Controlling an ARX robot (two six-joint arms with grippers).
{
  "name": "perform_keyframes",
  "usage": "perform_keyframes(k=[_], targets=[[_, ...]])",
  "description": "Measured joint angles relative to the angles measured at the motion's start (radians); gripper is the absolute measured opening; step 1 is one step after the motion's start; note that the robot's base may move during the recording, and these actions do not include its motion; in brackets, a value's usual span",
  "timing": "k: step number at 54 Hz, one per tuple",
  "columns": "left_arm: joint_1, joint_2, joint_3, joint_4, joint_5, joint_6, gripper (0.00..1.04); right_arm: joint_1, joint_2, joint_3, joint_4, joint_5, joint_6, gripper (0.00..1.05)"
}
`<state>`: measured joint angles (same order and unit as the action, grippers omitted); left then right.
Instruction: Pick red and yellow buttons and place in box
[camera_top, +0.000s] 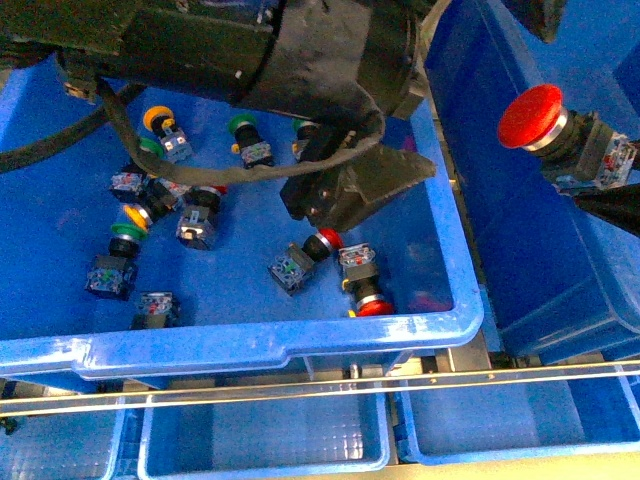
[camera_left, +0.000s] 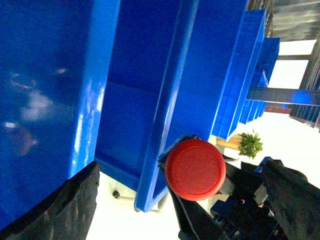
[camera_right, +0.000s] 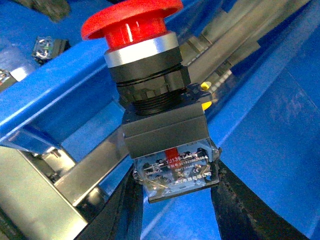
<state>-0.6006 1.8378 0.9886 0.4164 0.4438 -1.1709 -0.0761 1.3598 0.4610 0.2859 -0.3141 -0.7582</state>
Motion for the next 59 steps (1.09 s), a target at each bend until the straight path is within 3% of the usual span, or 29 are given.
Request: perform_keyframes(k=[19,42,59], targets=[[0.048,-0.026,-0.002,-0.026,-0.026,0.082,0.97,-0.12,0.008,0.018,-0.006,-0.023,-0.022,0.31],[0.144,-0.133,-0.15,-0.07,-0.076,0.334,0.97,-0.284,-0.011,0.036,-0.019,-0.061,-0.021,0.31],[0.224,-0.196,-0.259,-0.105,-0.114,0.491,0.97,-0.326,-0.027,0.032,-0.02,-0.069,-0.016,0.31]])
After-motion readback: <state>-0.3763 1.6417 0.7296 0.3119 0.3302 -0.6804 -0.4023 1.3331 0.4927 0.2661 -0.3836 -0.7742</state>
